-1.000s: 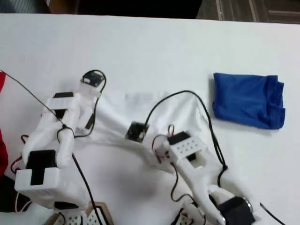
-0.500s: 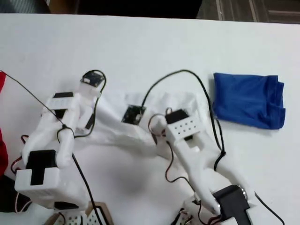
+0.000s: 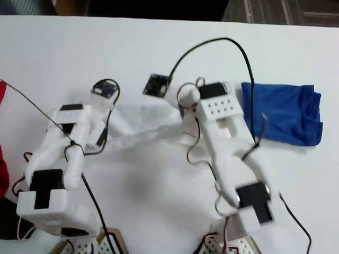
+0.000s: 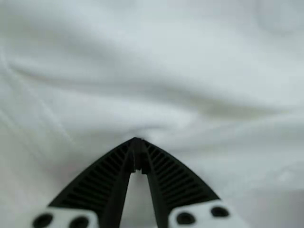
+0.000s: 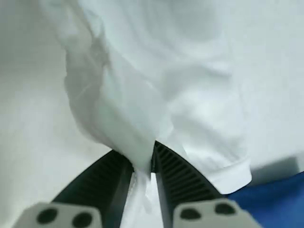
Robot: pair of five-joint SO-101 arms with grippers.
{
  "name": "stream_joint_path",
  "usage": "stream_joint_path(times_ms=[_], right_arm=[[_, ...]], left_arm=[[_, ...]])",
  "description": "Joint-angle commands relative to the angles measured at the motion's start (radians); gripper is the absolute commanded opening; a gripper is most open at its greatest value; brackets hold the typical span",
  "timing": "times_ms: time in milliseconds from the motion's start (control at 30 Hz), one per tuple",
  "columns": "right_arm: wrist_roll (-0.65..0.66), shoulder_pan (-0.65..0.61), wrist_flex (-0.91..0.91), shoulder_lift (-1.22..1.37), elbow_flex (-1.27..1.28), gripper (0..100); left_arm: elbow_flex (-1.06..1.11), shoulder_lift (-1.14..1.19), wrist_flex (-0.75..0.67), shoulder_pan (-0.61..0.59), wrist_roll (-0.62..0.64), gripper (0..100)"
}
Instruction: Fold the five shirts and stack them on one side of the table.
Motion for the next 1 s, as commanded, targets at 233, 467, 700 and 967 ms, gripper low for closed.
stream_joint_path(times_ms=[233,467,700,967], right_arm=[[0.006,0.005,0.039,0.275,-0.305,23.5],[0.005,0.036,0.094,0.334,-0.466,28.3],[-0.046,0.048,0.320,0.334,-0.726,22.6],[-0.044,0.024,0.357,0.213,-0.496,2.1]], left_arm=[[0.002,-0.014,-0.023,-0.012,-0.008,3],[0.002,-0.014,-0.023,-0.012,-0.008,3],[0.002,-0.014,-0.023,-0.012,-0.008,3],[0.002,-0.014,-0.023,-0.012,-0.008,3]])
